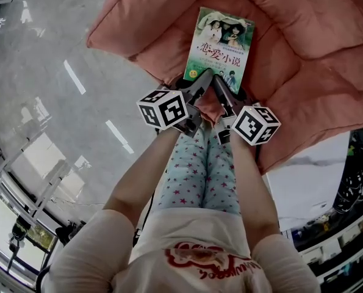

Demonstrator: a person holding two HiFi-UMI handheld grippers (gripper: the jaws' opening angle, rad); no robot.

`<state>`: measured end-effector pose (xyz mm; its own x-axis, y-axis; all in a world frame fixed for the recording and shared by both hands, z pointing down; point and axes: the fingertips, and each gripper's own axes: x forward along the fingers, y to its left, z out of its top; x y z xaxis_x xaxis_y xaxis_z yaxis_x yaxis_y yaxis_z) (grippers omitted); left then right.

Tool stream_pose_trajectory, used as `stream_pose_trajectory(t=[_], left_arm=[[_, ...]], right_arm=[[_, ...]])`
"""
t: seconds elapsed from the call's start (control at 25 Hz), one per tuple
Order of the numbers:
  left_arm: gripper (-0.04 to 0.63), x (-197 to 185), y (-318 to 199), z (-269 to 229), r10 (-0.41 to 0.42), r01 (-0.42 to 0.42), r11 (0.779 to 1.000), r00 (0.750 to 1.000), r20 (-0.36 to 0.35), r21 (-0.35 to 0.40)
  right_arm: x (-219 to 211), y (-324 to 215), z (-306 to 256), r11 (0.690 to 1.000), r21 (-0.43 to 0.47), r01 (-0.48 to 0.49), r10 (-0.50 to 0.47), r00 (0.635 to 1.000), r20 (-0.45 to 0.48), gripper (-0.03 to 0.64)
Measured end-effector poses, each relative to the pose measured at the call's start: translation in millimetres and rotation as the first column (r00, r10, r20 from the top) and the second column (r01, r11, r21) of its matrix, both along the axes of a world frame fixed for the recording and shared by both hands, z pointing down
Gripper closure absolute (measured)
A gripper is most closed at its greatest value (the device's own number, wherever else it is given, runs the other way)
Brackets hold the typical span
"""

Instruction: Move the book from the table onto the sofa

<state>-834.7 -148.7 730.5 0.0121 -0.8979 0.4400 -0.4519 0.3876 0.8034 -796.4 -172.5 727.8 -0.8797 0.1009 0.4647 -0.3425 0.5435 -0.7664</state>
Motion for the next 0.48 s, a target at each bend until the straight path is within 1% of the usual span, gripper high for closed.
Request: stream_pose_trajectory(t=[0.16,0.24,0.28,0.36,0.4,0.48], left_arm=[[0.474,0,0,12,-0.009,0.009,1.0,0.999,-0.033,-0.007],[0.466,-1,1,19,-0.006,0.005,1.0,0.998,-0.055,-0.031],[0.452,-2,2,20,0.002,-0.005,0.998,0.999,-0.047,-0.056],[0.396,-3,8,23,0.034,-0.032,0.99,0.999,0.01,-0.139],[0.361,-3,12,25,0.055,-0.044,0.981,0.997,0.051,-0.19],[0.337,-5,20,28,0.095,-0.054,0.961,0.986,0.138,-0.273]], right_arm=[[0,0,13,1.0,-0.002,0.01,-0.01,0.998,-0.058,0.486],[0,-1,17,1.0,0.002,0.014,-0.014,0.995,-0.103,0.482],[1,-1,18,1.0,0.003,0.018,-0.017,0.992,-0.126,0.476],[4,0,18,0.999,0.029,0.038,-0.033,0.984,-0.174,0.47],[5,1,19,0.997,0.054,0.055,-0.044,0.979,-0.199,0.464],[6,3,23,0.992,0.091,0.086,-0.061,0.968,-0.245,0.442]])
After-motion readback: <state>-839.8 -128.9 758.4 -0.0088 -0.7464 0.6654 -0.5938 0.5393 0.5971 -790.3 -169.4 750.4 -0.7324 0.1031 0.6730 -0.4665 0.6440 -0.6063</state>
